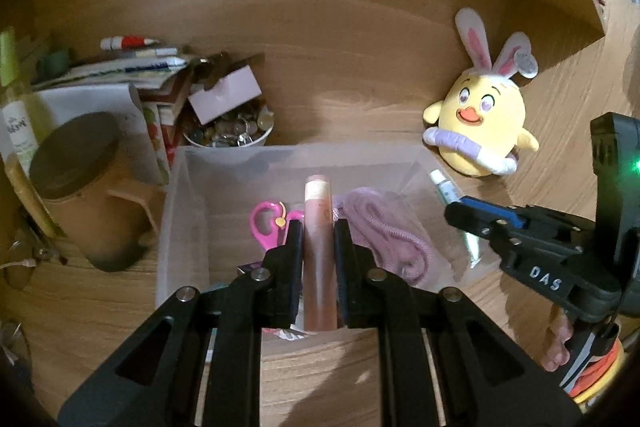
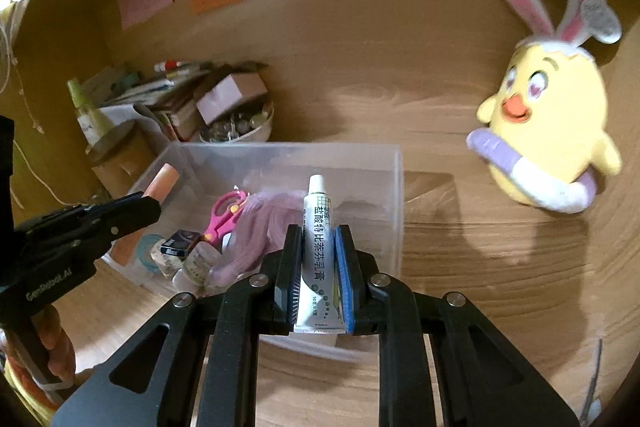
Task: Organize objects
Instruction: 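Lower the peach tube and white tube into the box and open both tools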
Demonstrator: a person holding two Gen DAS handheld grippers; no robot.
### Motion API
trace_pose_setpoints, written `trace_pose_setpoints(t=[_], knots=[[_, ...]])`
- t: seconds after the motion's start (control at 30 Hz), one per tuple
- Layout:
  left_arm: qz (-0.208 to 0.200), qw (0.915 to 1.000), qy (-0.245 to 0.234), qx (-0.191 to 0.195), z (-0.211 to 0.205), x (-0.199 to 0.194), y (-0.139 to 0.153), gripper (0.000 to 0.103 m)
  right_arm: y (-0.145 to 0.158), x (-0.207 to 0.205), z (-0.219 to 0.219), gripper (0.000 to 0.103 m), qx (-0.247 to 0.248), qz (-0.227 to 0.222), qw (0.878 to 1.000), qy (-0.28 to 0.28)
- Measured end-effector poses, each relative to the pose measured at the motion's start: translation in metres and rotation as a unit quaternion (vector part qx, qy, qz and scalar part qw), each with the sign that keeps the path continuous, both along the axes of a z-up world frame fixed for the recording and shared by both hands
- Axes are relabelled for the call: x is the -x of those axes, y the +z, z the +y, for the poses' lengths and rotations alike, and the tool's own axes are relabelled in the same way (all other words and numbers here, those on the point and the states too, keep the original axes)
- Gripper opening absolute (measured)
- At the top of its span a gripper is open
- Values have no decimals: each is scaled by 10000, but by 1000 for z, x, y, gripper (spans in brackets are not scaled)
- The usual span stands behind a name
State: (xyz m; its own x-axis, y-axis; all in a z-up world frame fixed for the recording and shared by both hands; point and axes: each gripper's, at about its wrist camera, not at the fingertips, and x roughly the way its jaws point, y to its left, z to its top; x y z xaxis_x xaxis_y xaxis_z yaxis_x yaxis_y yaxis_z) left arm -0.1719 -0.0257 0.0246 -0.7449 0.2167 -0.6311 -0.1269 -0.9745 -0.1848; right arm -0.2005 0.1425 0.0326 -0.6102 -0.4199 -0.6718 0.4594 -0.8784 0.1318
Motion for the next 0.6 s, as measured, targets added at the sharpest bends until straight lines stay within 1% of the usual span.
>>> trace_pose_setpoints(t=[0.17,0.27,0.3,0.33,0.37,0.4,0.47,0.6], knots=[[-190,9995,-256,-64,5,4,-7,15,-6,0,-10,15,-240,-2,9996,130],[-196,9993,-321,-66,8,1,-7,17,-2,-5,-9,16,-260,72,9995,166],[-166,9993,-337,-68,9,-2,-5,18,1,-8,-6,17,-220,86,9995,197],[-133,9993,-336,-69,9,-4,-3,21,4,-10,-4,19,-180,96,9996,218],[-91,9994,-330,-70,9,-7,-1,26,7,-13,-3,22,-150,122,9995,230],[-40,9995,-316,-65,9,-10,1,29,10,-16,-1,26,-128,161,9995,234],[97,9995,-281,-51,9,-18,8,40,17,-24,3,31,-76,266,9993,256],[347,9992,-207,22,10,-36,19,54,26,-39,7,37,14,389,9987,334]])
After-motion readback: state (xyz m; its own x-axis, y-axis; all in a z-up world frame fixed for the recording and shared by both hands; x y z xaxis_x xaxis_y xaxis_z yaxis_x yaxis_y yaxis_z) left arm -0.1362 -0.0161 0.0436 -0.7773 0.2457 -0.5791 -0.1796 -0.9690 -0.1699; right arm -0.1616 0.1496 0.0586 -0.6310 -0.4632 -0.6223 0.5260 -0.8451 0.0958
